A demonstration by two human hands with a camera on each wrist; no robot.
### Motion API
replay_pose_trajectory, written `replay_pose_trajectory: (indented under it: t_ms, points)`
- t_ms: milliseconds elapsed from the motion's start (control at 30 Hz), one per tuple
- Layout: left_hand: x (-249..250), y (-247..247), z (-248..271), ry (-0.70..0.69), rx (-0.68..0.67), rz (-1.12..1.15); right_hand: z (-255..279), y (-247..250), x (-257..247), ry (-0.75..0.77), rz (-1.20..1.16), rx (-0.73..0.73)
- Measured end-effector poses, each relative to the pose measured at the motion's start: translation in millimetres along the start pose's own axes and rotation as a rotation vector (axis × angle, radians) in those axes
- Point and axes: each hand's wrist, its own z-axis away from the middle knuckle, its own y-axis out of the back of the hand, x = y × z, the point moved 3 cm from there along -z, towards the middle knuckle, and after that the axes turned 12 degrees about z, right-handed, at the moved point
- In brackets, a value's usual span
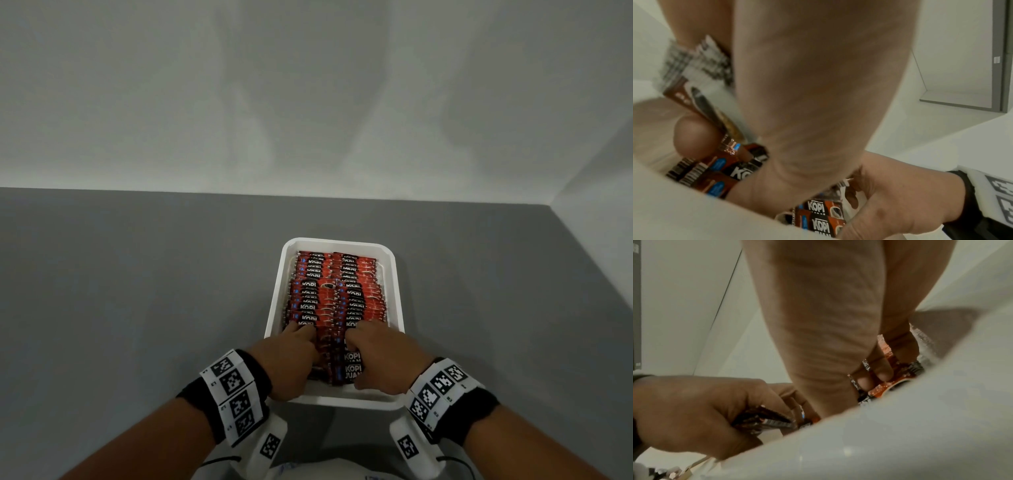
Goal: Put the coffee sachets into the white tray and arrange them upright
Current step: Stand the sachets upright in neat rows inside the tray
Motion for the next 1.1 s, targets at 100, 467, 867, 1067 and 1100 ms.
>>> replay_pose_trajectory:
  t_ms: [100,467,867,1067,1100]
  points:
    - [-1,-1,-1,-0.001,-0.001,-0.026,-2,-5,1,0.013,0.036,0.028]
    - [-8,52,11,0.021,0.382,1.096,-1,22,13,-0.079,-0.318,0.14]
    - [11,67,-3,-0.157,0.78,1.956,-9,68,1,-0.168,-1.135,0.459]
    - [7,65,5,-0.14,0.755,1.967,-7,75,13,-0.201,-1.072,0.523]
    - [8,65,7,-0.137,0.751,1.958,-7,75,13,-0.209,-1.019,0.534]
